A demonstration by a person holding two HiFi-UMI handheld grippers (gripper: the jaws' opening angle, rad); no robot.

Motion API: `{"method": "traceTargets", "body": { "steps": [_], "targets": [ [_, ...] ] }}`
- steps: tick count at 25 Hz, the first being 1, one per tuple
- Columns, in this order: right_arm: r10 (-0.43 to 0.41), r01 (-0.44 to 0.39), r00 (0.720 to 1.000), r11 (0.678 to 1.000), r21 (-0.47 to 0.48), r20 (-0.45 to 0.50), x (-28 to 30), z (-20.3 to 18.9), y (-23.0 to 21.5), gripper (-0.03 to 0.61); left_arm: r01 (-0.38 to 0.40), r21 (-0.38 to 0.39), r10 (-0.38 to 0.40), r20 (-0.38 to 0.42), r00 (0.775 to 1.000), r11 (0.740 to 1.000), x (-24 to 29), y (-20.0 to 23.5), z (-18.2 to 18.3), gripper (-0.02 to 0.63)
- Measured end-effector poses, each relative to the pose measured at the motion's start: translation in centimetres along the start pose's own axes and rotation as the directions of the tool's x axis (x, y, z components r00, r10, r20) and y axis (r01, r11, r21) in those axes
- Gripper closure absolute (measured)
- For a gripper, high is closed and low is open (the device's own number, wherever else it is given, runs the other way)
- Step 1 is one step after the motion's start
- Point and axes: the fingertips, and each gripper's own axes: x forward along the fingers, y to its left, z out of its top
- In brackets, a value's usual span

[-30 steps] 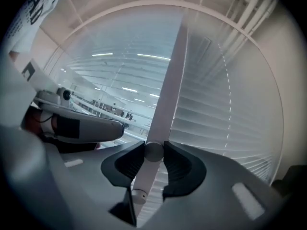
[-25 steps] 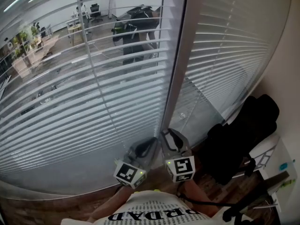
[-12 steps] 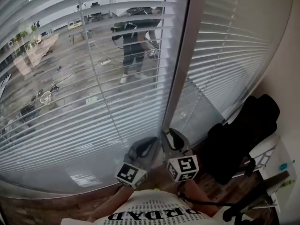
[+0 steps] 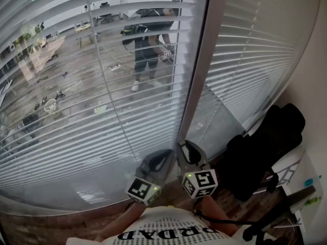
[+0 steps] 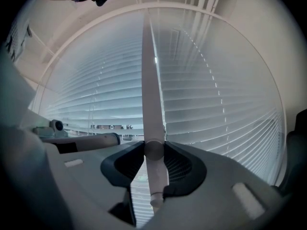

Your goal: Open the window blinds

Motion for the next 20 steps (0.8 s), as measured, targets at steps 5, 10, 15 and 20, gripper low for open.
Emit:
{"method": "traceTargets", "body": {
  "steps": [5,10,15,20],
  "targets": [
    [-0.01,0.01,1.0,1.0,0.0,0.004,-0.2,0.1,0.0,0.445,-0.011,-0.045,0.012,0.02,1.0,0.999,0.2,-0.4,1.0,0.621],
    [-0.012,0.012,1.0,1.0,-0.006,-0.005,-0.3,0.2,0.1,0.448,-0.01,-0.057,0.012,0.02,1.0,0.998,0.1,-0.4,1.2,0.621],
    [0.004,-0.004,1.0,1.0,0.001,-0.013,0.3,-0.5,0.4,0.448,-0.031,-0.066,0.032,0.013,0.999,0.997,-0.2,0.2,0.6,0.621],
    [-0.012,0.012,1.0,1.0,-0.003,-0.012,-0.5,-0.1,-0.3,0.448,-0.006,-0.067,0.007,0.021,1.0,0.998,0.3,-0.7,0.7,0.621]
  ]
}}
